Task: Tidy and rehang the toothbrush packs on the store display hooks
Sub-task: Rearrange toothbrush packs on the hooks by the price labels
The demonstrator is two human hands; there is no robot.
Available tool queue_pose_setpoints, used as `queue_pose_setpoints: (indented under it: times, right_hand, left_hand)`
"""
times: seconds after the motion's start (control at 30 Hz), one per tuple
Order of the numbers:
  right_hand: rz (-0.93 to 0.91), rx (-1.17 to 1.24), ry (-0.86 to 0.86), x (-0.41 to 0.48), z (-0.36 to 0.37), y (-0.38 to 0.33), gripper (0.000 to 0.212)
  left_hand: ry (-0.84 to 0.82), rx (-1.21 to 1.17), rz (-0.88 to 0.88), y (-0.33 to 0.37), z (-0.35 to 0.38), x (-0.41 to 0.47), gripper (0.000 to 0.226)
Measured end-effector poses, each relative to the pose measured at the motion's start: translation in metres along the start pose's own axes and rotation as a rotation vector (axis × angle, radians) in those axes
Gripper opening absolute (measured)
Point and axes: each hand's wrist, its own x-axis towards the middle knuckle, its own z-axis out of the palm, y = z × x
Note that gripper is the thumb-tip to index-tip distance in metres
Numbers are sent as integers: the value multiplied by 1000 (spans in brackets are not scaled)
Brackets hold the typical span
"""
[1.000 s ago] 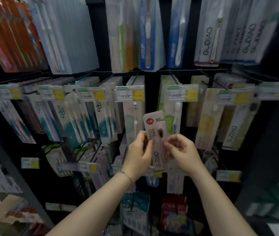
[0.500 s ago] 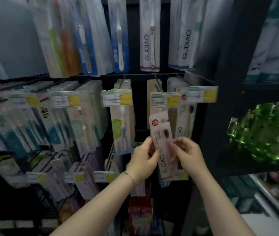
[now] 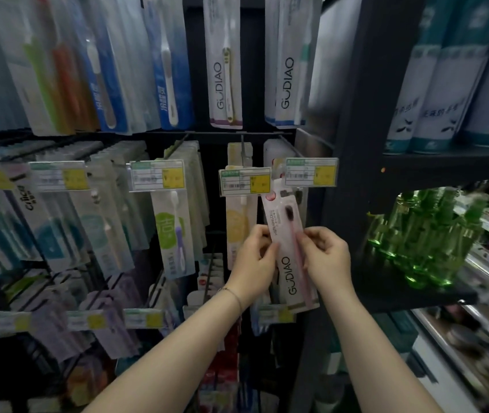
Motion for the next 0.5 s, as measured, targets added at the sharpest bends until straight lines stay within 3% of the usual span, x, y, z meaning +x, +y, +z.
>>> queue_pose_setpoints:
  times: [0.5]
  right_hand:
    - [0,18,199,7,19,-14,10]
  left_hand:
    - [10,-5,44,13,-6,24,16]
